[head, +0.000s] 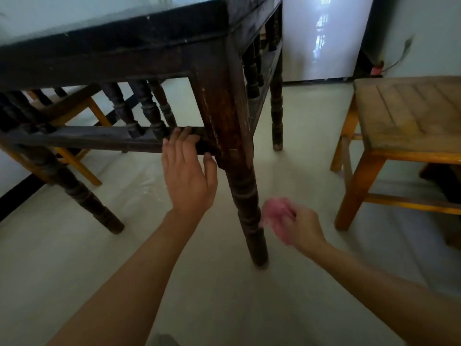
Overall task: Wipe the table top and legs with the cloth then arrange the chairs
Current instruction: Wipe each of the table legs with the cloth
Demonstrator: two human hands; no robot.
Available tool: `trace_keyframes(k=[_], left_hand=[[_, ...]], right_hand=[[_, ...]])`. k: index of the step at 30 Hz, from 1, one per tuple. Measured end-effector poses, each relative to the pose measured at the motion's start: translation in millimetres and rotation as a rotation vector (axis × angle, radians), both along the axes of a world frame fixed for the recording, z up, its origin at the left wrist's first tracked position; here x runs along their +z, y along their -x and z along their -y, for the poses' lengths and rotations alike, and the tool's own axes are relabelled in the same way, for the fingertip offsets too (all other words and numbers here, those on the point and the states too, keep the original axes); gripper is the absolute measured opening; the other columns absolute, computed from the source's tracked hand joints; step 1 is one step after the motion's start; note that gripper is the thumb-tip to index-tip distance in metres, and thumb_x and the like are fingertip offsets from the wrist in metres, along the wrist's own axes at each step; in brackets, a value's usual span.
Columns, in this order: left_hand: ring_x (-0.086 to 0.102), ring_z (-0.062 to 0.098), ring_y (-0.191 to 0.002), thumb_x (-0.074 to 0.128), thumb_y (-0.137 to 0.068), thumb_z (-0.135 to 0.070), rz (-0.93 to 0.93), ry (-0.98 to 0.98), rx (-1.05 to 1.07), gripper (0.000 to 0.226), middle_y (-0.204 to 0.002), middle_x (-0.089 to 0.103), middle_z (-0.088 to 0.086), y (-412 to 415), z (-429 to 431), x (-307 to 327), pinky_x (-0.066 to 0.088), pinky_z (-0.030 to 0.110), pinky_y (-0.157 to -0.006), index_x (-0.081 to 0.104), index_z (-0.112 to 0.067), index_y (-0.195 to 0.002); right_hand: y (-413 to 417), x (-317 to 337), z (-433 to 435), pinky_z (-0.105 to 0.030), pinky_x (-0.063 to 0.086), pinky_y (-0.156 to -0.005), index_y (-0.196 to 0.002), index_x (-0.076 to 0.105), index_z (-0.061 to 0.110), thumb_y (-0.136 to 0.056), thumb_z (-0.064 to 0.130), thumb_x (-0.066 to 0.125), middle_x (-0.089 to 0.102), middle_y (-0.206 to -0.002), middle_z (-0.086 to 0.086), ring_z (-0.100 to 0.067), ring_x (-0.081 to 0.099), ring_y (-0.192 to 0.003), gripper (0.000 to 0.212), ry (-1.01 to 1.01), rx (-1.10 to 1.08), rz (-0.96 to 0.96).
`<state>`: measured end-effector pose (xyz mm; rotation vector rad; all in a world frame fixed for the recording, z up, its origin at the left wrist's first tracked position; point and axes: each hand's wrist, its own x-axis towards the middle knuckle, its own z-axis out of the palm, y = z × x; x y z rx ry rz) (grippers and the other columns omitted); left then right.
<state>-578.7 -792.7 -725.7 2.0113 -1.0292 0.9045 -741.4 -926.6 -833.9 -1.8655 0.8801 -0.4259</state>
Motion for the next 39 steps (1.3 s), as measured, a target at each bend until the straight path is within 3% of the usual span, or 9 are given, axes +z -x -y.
trace_keyframes(k=[5,8,11,17,22,27,31,36,39], left_hand=[[0.047,0.036,-0.124,0.055,-0.085,-0.008,0.037,0.112,0.002,0.031,-0.122,0.057,0.017,-7,10,-10,0.03,0.056,-0.108,0.055,0.002,-0.114],[0.048,0.035,-0.121,0.055,-0.085,-0.008,0.08,0.13,-0.006,0.031,-0.119,0.057,0.016,-13,9,-15,0.035,0.056,-0.103,0.056,0.001,-0.114],[0.045,0.035,-0.125,0.053,-0.087,-0.009,0.098,0.12,-0.003,0.033,-0.123,0.056,0.016,-15,7,-18,0.034,0.054,-0.105,0.054,0.0,-0.118],[0.025,0.026,-0.143,0.046,-0.094,-0.013,0.023,0.126,0.028,0.044,-0.147,0.039,0.013,-1,2,-26,0.018,0.034,-0.119,0.044,-0.006,-0.137],[0.027,0.029,-0.142,0.046,-0.093,-0.013,0.001,0.162,0.067,0.046,-0.15,0.033,0.016,11,6,-33,0.025,0.04,-0.117,0.042,-0.006,-0.139],[0.04,0.024,-0.134,0.049,-0.097,-0.024,-0.096,-0.07,0.064,0.04,-0.146,0.041,0.008,30,-16,-71,0.035,0.042,-0.11,0.046,-0.014,-0.136],[0.055,0.022,-0.118,0.046,-0.098,-0.033,-0.244,-0.15,0.028,0.04,-0.139,0.049,0.002,30,-13,-88,0.05,0.043,-0.097,0.042,-0.023,-0.136],[0.063,0.025,-0.1,0.05,-0.097,-0.026,-0.208,-0.159,-0.067,0.043,-0.13,0.054,0.009,42,3,-92,0.05,0.032,-0.078,0.038,-0.016,-0.137],[0.063,0.028,-0.1,0.052,-0.097,-0.024,-0.078,-0.251,-0.116,0.05,-0.141,0.043,0.014,42,2,-103,0.053,0.034,-0.076,0.033,-0.02,-0.142]], right_hand=[[-68,50,-11,-0.027,0.055,-0.089,-0.122,0.061,0.013,-0.102,0.012,0.043,0.063,-0.11,-0.001,-0.02,0.062,-0.11,0.026,0.089,-0.175,0.433],[-39,-4,-60,-0.021,0.048,-0.101,-0.145,0.044,0.017,-0.101,0.014,0.043,0.057,-0.136,-0.003,-0.01,0.056,-0.119,0.044,0.494,0.055,0.57],[3,-70,-54,-0.031,0.056,-0.091,-0.121,0.068,0.013,-0.096,0.009,0.054,0.069,-0.119,-0.005,-0.007,0.065,-0.106,0.028,0.726,0.429,0.54],[-40,7,2,-0.019,0.05,-0.06,-0.113,0.066,0.018,-0.099,0.011,0.05,0.061,-0.084,0.005,0.0,0.057,-0.072,0.022,0.19,-0.281,0.633],[-23,-56,-50,-0.027,0.051,-0.099,-0.143,0.047,0.028,-0.1,0.029,0.044,0.051,-0.146,0.0,-0.012,0.057,-0.12,0.043,0.541,0.2,0.558],[14,-96,14,-0.02,0.055,-0.082,-0.115,0.07,0.025,-0.095,0.012,0.059,0.07,-0.108,-0.001,-0.011,0.065,-0.093,0.026,0.228,-0.164,0.223],[-47,-27,19,-0.045,0.052,-0.099,-0.136,0.053,0.018,-0.098,0.005,0.05,0.054,-0.132,-0.007,-0.024,0.057,-0.117,0.04,-0.054,-0.253,0.441],[-20,-91,-67,-0.019,0.048,-0.094,-0.143,0.049,0.024,-0.097,0.026,0.053,0.052,-0.144,0.003,-0.01,0.059,-0.115,0.047,0.226,0.04,0.478],[8,-133,-42,-0.013,0.05,-0.079,-0.106,0.073,0.039,-0.089,0.011,0.064,0.071,-0.112,0.014,-0.012,0.069,-0.096,0.034,0.238,0.061,0.25]])
